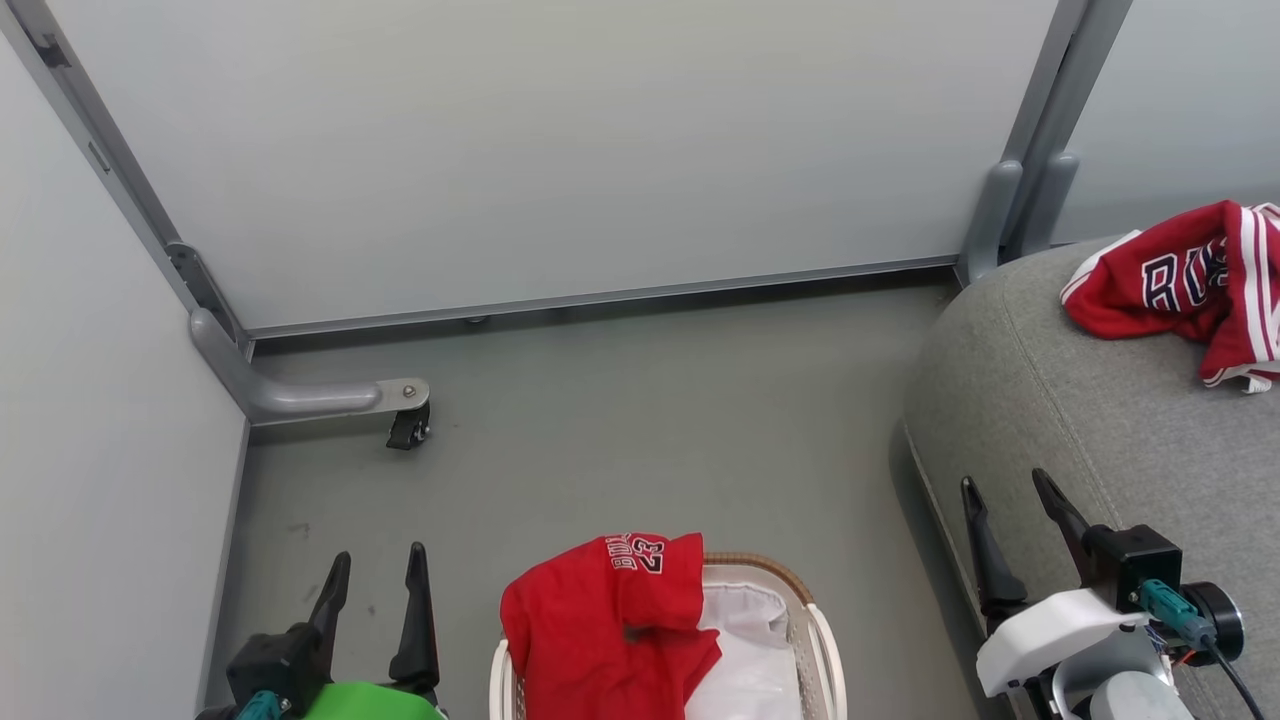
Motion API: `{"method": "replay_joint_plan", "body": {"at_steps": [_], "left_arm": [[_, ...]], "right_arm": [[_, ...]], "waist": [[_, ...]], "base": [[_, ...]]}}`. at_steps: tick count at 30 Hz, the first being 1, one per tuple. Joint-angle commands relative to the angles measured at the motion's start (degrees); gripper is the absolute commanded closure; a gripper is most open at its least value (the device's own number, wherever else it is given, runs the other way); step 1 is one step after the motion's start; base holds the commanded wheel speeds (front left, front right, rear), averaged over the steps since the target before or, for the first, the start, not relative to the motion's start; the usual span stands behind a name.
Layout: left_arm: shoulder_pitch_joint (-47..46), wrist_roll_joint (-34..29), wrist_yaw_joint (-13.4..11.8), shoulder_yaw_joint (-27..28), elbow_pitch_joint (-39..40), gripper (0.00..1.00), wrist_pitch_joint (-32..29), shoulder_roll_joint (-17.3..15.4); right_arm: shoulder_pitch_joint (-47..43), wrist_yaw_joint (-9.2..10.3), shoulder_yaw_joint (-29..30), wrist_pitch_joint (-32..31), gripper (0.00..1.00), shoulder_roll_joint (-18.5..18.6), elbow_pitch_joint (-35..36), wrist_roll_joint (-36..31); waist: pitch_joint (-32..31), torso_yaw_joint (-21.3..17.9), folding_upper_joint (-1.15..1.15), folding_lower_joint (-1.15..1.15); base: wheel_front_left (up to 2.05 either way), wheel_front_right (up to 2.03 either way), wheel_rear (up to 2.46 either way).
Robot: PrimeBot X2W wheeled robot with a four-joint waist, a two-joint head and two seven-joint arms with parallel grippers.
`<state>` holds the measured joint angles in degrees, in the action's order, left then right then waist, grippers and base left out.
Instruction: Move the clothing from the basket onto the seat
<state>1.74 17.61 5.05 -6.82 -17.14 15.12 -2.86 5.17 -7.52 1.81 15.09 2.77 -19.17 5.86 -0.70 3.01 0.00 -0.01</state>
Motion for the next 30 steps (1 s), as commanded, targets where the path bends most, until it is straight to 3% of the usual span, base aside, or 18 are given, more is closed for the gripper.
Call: {"method": "replay_joint_plan", "body": {"at_steps": [1, 30], "left_arm": [[0.53, 0.09, 0.06, -0.02, -0.27, 0.0, 0.04, -0.07], [-2.1, -0.98, 0.65, -1.86, -2.27, 0.0, 0.05, -0.06]], "right_arm": [[-0.87, 0.06, 0.08, 0.11, 0.0, 0.23, -0.15, 0.18], [0.32, 0.06, -0.59, 0.11, 0.0, 0.21, -0.43, -0.02]], "waist": [[-0.08, -0.02, 0.0, 0.01], [0.93, -0.75, 0.0, 0.01]], "base": [[0.0, 0.0, 0.0], [0.0, 0.0, 0.0]]}}
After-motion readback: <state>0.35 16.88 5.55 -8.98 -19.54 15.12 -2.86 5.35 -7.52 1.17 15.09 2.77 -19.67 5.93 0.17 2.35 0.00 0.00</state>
